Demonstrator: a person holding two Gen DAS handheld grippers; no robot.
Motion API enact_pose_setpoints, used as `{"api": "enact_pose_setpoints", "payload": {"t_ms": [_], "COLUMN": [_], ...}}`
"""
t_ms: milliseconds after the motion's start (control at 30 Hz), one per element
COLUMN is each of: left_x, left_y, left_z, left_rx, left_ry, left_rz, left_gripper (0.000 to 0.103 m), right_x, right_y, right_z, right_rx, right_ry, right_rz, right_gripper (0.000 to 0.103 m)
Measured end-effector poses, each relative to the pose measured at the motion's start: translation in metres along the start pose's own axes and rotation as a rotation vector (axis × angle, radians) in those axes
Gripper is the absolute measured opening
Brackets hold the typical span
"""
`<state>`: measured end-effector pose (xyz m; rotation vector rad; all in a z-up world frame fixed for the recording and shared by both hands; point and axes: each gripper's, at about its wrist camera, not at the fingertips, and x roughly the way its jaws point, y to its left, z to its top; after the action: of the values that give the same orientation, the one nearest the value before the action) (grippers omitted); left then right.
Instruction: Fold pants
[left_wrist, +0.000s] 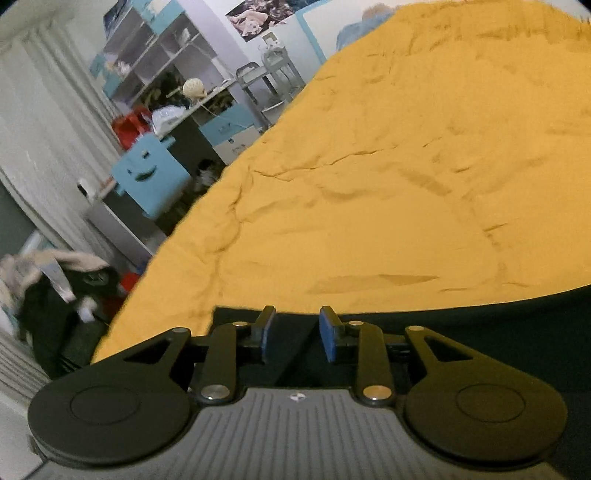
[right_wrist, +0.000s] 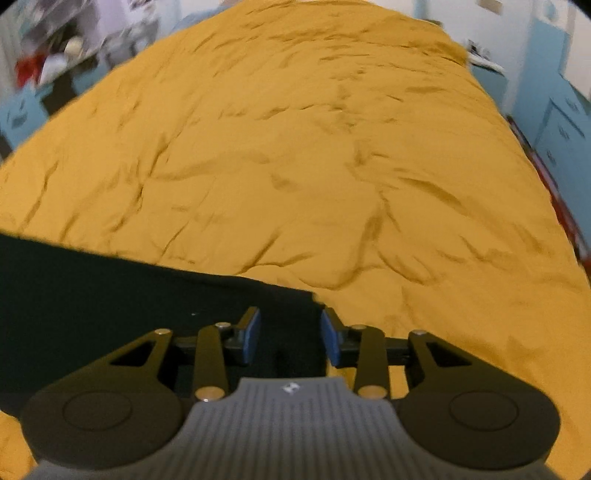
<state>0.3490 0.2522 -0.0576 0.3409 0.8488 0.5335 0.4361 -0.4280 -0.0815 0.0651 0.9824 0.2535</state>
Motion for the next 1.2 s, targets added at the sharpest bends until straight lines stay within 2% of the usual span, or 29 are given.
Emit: {"api": "enact_pose_setpoints", "payload": {"t_ms": [133,300,533,600,800,833,900,1033,1200], "left_x": [-0.011,-0.014,-0.024,-0.028,-0.035,-0.037,-0.039,-0.045,-0.050], "left_y": [0.003,0.006,0.005,0.002,-0.009,-0.011,-0.016,-0.017,-0.009], "left_z": [-0.010,-0.020,-0.025,-0.023,-0.018,-0.018,-0.017,-0.018,-0.024], "left_rx": [-0.077,-0.161,-0.144,-0.133,-0.106,-0.102,-0.087,-0.074,-0.123], "left_ry": [0.013,0.082,0.110,0.111,0.111,0.111,0.109,0.097,0.100], "left_rz": [-0.012,-0.018,0.021,0.032,0.036,0.034,0.030,0.024,0.005], "left_gripper": [0.033,0.033,0.033,0.033,0.033,0.033,0.033,0.033,0.033], "right_x": [0.002,0.031,0.071,0.075,0.084,0.085,0.080,0.052,0.064], "right_y": [-0.029,-0.042,-0.053,-0.058,-0.076,-0.078,-0.082,-0.082,-0.071], "right_z": [-0.005,0.003,0.007,0.006,-0.005,-0.009,-0.016,-0.015,-0.015], "right_rx": [0.095,0.143,0.167,0.174,0.226,0.246,0.276,0.299,0.308], "right_ry": [-0.028,-0.048,-0.026,-0.030,-0.010,-0.015,-0.042,-0.094,0.009], "right_rz": [0.081,0.219,0.339,0.379,0.465,0.470,0.479,0.475,0.298], "right_gripper": [0.031,0.031,0.032,0.027,0.023,0.019,0.001,0.000,0.000]}}
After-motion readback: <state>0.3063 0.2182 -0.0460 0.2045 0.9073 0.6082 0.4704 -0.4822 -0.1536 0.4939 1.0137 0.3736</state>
